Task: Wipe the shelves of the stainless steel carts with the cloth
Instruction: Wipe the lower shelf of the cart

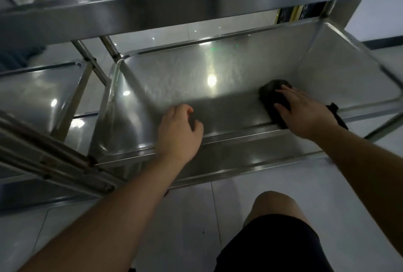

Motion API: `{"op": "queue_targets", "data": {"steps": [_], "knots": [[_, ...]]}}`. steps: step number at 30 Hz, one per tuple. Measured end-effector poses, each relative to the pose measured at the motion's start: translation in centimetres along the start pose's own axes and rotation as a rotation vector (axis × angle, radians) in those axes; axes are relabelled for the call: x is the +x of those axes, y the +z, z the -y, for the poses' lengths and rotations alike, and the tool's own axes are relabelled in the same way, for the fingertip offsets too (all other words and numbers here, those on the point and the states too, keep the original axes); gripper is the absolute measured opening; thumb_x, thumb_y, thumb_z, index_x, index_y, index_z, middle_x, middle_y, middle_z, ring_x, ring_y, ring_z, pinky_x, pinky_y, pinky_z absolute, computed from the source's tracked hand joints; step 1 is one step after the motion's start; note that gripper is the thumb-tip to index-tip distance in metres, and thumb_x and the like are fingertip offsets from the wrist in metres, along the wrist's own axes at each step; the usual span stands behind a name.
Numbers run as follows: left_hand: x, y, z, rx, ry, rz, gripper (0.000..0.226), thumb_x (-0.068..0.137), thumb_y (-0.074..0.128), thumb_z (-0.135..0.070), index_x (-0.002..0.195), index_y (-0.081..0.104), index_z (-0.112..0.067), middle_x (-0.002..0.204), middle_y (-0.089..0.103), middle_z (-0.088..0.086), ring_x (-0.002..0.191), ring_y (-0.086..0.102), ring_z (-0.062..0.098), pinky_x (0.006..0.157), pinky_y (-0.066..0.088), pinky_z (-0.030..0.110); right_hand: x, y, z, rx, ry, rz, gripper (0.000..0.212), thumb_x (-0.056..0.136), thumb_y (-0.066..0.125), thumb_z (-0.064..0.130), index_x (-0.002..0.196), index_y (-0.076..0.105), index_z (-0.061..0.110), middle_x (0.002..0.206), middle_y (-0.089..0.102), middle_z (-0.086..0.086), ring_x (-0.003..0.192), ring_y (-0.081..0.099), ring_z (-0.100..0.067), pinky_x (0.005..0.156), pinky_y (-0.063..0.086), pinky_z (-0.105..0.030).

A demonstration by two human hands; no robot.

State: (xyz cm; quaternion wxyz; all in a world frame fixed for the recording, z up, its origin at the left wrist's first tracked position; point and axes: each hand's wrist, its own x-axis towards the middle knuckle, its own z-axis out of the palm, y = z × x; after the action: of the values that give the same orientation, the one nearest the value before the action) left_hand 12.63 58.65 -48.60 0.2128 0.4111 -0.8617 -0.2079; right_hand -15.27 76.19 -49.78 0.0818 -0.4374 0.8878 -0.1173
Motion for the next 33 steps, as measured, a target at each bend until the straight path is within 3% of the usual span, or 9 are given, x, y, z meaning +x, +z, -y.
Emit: {"op": "queue_targets", "data": {"steps": [5,10,15,21,23,25,29,31,33], "knots": [[1.3,2.2,-1.9,0.147,0.006,0.092,0.043,0.099,0.058,-0.033,0.137,0.06,-0.013,0.136,0.056,0.012,0.126,0.052,0.034,0.106,0.043,0.044,0.5,1.1,2.4,0.005,0.147,-0.055,0.059,0.108,0.031,0.052,0.162,0.032,0.025,0.173,0.022,0.001,0.159,0.019,-0.024,0.126,0.02,-0.047],[1.6,4.0,-3.5,0.226,-0.016,0.116,0.048,0.105,0.048,-0.034,0.147,0.05,-0.01,0.148,0.048,0.013,0.134,0.047,0.034,0.109,0.039,0.047,-0.1,2.7,7.2,0.006,-0.203,0.004,0.056,0.109,0.032,0.053,0.162,0.031,0.035,0.172,0.021,0.011,0.159,0.016,-0.014,0.126,0.014,-0.037],[1.5,4.7,-3.4,0.251,-0.064,0.108,0.049,0.106,0.042,-0.03,0.151,0.045,-0.011,0.153,0.045,0.016,0.139,0.044,0.037,0.114,0.038,0.051,0.8,0.7,2.0,-0.037,-0.335,0.089,0.056,0.109,0.031,0.055,0.163,0.028,0.038,0.172,0.017,0.016,0.158,0.013,-0.008,0.122,0.008,-0.029],[1.6,5.0,-3.6,0.286,-0.072,0.103,0.046,0.105,0.043,-0.032,0.148,0.047,-0.016,0.149,0.047,0.015,0.136,0.045,0.038,0.113,0.04,0.054,1.4,-3.7,-12.6,-0.042,0.019,0.038,0.054,0.108,0.035,0.055,0.16,0.027,0.043,0.17,0.028,0.01,0.155,0.029,-0.02,0.123,0.014,-0.038],[1.5,5.1,-3.5,0.302,-0.066,0.1,0.047,0.105,0.043,-0.033,0.149,0.046,-0.016,0.15,0.045,0.015,0.137,0.043,0.038,0.113,0.038,0.055,1.8,-5.2,-16.9,0.04,0.198,0.002,0.049,0.108,0.039,0.053,0.155,0.032,0.045,0.159,0.046,-0.002,0.141,0.048,-0.03,0.121,0.033,-0.054],[1.4,5.2,-3.4,0.319,-0.056,0.106,0.047,0.105,0.044,-0.032,0.15,0.046,-0.016,0.151,0.044,0.016,0.138,0.042,0.038,0.114,0.038,0.055,2.7,-5.7,-19.8,0.112,0.358,-0.101,0.044,0.107,0.04,0.05,0.15,0.04,0.037,0.144,0.056,-0.011,0.127,0.056,-0.033,0.109,0.045,-0.06],[1.4,5.3,-3.9,0.349,-0.057,0.115,0.049,0.101,0.048,-0.027,0.148,0.048,-0.013,0.147,0.046,0.019,0.134,0.044,0.041,0.113,0.039,0.055,5.9,-4.5,-20.1,0.007,0.586,-0.239,0.061,0.106,0.031,0.047,0.16,0.029,0.019,0.171,0.023,-0.01,0.158,0.019,-0.035,0.125,0.019,-0.061],[1.3,5.2,-4.3,0.367,-0.056,0.118,0.05,0.099,0.049,-0.026,0.147,0.05,-0.011,0.144,0.048,0.021,0.131,0.046,0.042,0.111,0.039,0.054,7.2,-3.8,-18.0,0.043,0.58,-0.213,0.064,0.104,0.031,0.049,0.161,0.026,0.019,0.172,0.019,-0.008,0.158,0.017,-0.035,0.125,0.018,-0.061],[1.2,5.1,-4.4,0.383,-0.053,0.124,0.051,0.099,0.05,-0.027,0.148,0.05,-0.01,0.144,0.048,0.022,0.131,0.046,0.043,0.11,0.039,0.054,7.5,-3.0,-14.5,0.085,0.446,-0.164,0.064,0.105,0.033,0.05,0.161,0.029,0.02,0.171,0.022,-0.009,0.157,0.021,-0.035,0.126,0.019,-0.058]]}}
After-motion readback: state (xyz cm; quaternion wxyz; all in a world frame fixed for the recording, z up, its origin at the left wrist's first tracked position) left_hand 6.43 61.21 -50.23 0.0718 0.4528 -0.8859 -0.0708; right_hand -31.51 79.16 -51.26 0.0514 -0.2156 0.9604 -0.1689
